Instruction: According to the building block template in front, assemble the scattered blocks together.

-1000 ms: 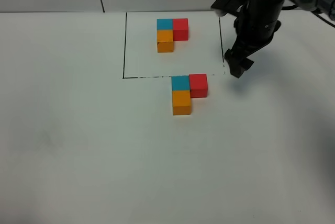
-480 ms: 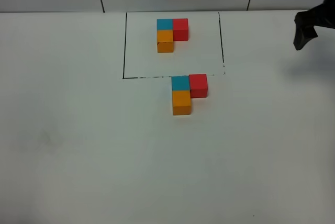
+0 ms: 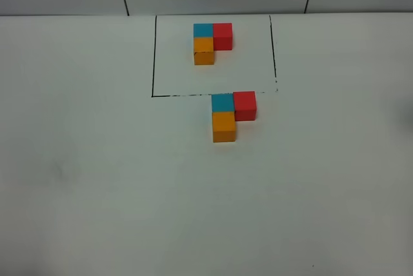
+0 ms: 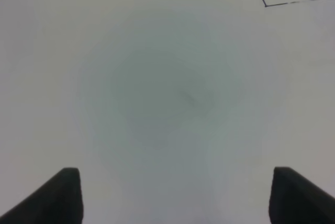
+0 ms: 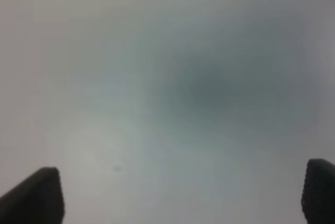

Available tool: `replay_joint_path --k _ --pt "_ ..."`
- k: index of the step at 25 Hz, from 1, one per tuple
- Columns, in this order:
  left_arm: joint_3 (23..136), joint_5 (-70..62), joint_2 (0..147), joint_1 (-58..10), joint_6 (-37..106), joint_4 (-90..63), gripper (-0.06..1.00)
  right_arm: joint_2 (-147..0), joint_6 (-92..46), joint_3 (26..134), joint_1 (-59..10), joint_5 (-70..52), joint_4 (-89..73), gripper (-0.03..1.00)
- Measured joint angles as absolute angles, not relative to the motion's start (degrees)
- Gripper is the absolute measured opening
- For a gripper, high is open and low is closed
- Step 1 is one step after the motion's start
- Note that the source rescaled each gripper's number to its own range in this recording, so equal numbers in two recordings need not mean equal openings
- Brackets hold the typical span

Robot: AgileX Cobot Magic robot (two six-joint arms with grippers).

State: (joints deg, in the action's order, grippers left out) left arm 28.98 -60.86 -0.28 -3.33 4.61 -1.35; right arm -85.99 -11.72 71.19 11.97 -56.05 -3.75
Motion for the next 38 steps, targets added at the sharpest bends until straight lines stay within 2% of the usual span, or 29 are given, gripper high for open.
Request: replay_joint_path --k 9,19,28,38 --pt "28.98 -60.86 -0.28 -3.33 4.61 -1.35 0.66 -60.33 -11.23 52.31 11.82 -54.72 -4.44 0.84" --pt "28.98 -60.86 -0.28 -3.33 4.61 -1.35 0.66 -35.88 -9.32 38.28 6.02 -59.34 -5.51 0.85" --pt "28.98 -60.86 -0.28 -3.33 4.61 -1.35 0.66 -16.78 -9.3 29.63 2.58 -60.47 -8.44 0.85" --pt "28.98 -60.86 -0.28 -3.33 4.61 -1.35 0.66 -2.79 -8.61 28.89 0.12 -61.09 -8.98 0.85"
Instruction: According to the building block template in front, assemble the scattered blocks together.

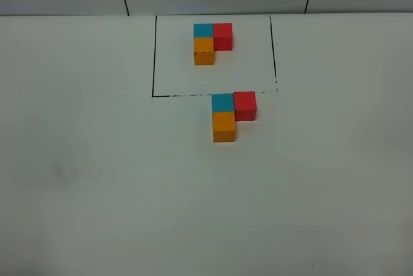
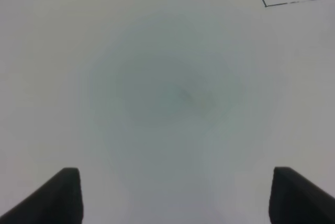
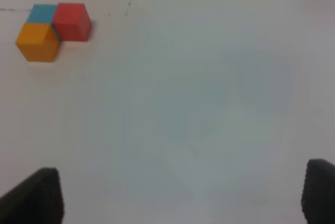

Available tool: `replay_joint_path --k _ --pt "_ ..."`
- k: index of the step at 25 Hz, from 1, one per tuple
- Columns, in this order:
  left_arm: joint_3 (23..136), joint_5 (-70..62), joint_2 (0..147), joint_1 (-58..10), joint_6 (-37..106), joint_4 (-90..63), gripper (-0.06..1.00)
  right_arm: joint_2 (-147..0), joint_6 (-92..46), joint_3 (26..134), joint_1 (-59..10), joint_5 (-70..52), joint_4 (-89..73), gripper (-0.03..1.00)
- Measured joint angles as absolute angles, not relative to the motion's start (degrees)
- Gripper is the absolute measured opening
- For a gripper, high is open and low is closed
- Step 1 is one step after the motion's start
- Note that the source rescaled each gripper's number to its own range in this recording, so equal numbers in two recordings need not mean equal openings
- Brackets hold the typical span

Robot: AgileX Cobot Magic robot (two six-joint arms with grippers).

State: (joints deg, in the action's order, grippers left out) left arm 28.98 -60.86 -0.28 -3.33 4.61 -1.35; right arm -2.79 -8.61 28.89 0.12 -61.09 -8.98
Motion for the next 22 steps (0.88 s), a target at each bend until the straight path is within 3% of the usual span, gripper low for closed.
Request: replay_joint_path --k 22 --pt "28.98 -60.86 -0.28 -3.33 4.61 -1.35 0.66 -0.52 -2.93 28.87 -1.9 -61.15 -3.25 0.84"
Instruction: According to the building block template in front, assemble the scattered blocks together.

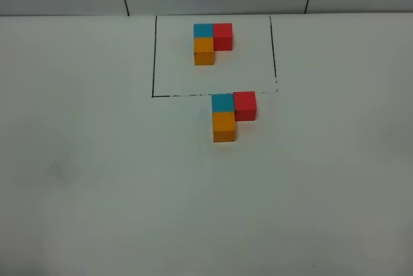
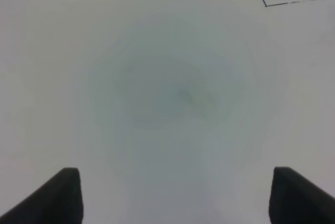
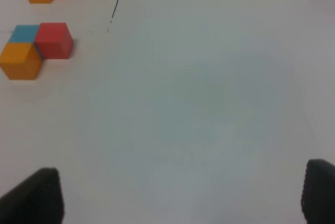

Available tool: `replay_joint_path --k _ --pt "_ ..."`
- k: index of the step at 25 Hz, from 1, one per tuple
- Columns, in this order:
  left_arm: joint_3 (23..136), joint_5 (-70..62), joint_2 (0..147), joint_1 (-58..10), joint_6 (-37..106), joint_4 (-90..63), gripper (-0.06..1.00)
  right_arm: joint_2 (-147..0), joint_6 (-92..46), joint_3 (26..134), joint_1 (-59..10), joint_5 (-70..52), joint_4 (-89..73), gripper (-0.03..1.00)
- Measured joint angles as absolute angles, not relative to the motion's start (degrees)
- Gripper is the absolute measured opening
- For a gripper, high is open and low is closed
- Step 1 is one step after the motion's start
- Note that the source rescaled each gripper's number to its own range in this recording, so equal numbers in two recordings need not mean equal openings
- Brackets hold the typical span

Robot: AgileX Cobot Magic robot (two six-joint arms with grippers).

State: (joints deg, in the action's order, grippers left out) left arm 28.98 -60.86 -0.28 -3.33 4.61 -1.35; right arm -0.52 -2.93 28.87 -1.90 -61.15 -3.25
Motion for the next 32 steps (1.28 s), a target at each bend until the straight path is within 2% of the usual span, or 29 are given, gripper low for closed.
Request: replay_joint_path --k 32 --pt "28.98 -60.86 -0.28 -3.33 4.61 -1.35 0.66 -0.52 -2.93 28.87 -1.9 -61.15 -3.25 0.75"
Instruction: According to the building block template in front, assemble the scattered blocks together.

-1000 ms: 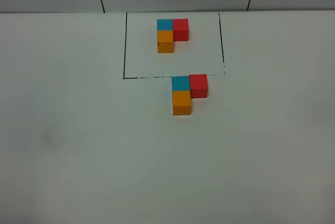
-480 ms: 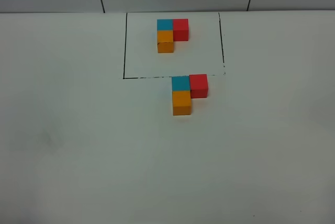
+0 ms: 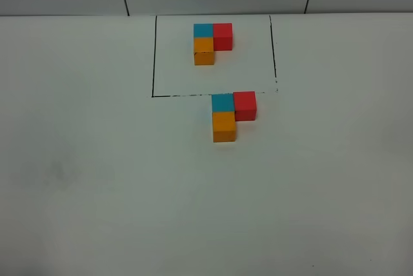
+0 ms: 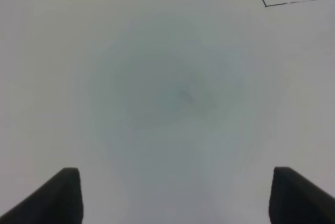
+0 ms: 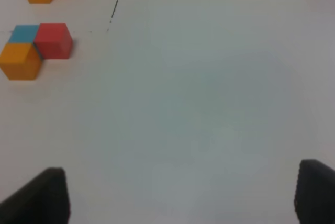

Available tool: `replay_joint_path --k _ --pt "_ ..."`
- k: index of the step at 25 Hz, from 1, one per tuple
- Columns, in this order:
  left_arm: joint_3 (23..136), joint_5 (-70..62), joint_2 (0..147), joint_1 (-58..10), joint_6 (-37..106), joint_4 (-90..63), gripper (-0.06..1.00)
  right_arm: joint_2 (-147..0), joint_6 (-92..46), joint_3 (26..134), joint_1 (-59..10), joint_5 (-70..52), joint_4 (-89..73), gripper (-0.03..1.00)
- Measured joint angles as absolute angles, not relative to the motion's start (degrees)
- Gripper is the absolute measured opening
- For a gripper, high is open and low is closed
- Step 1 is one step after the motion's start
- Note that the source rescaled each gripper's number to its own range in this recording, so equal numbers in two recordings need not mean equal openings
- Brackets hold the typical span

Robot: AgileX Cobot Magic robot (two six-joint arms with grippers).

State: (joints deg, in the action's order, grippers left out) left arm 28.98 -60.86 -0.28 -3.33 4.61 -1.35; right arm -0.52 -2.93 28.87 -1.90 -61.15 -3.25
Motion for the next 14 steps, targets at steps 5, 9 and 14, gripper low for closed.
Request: replay_joint_path --k 5,9,14 --pt "28.98 -60.86 -0.28 -3.33 4.61 -1.35 0.66 -0.52 -2.93 28.87 -1.9 -61.15 -3.25 0.74" --pt "28.98 -60.86 -0.28 -3.33 4.61 -1.35 0.66 -0.52 -2.93 28.87 -1.9 -61.15 -3.25 0.74" --pt "28.98 -60.86 -0.28 -3.33 4.61 -1.35 0.66 -0.52 -2.93 28.87 -1.9 -61.15 -3.25 0.74"
